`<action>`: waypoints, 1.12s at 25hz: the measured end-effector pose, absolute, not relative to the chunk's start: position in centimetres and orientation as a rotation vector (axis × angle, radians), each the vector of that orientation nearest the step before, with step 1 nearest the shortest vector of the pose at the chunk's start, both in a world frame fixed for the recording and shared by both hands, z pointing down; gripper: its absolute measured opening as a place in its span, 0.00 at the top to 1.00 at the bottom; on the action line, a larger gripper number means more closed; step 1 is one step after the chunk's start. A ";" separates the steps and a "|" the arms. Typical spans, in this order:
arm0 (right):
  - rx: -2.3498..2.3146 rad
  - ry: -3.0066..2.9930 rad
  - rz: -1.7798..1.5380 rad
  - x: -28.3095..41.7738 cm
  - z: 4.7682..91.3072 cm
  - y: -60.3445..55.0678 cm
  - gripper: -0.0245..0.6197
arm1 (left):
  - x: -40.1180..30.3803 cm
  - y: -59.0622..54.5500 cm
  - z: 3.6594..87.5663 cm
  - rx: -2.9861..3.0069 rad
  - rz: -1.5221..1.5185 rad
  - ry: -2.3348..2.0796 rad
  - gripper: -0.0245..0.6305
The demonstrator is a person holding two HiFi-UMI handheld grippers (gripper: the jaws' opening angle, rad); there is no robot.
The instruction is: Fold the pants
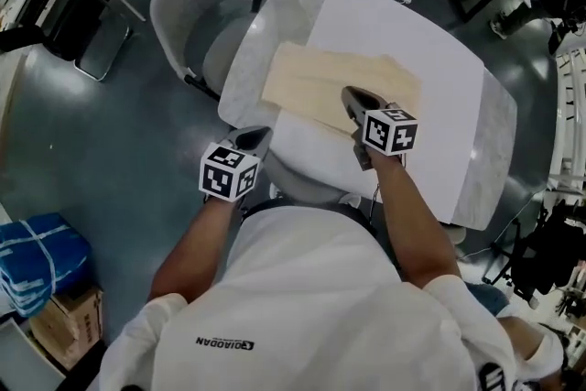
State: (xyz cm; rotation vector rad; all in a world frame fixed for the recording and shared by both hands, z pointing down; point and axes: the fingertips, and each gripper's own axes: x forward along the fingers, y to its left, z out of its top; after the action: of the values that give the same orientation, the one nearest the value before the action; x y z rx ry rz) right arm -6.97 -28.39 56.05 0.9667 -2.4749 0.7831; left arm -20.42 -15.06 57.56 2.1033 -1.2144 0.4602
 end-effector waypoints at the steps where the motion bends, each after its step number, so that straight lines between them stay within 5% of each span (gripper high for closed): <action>1: 0.993 -2.474 0.779 -5.7 55.7 -28.1 0.90 | -19.9 -15.3 57.5 2.111 0.466 -1.206 0.92; 28: 1.471 -2.080 0.985 20.9 65.6 -29.1 0.88 | -10.4 -19.7 58.9 2.149 0.608 -1.098 0.92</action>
State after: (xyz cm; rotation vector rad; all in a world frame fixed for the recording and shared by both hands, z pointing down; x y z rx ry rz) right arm 20.90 -29.13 65.56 1.4711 -2.0801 0.9849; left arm -10.44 -19.72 58.88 2.1491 -1.0985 0.6079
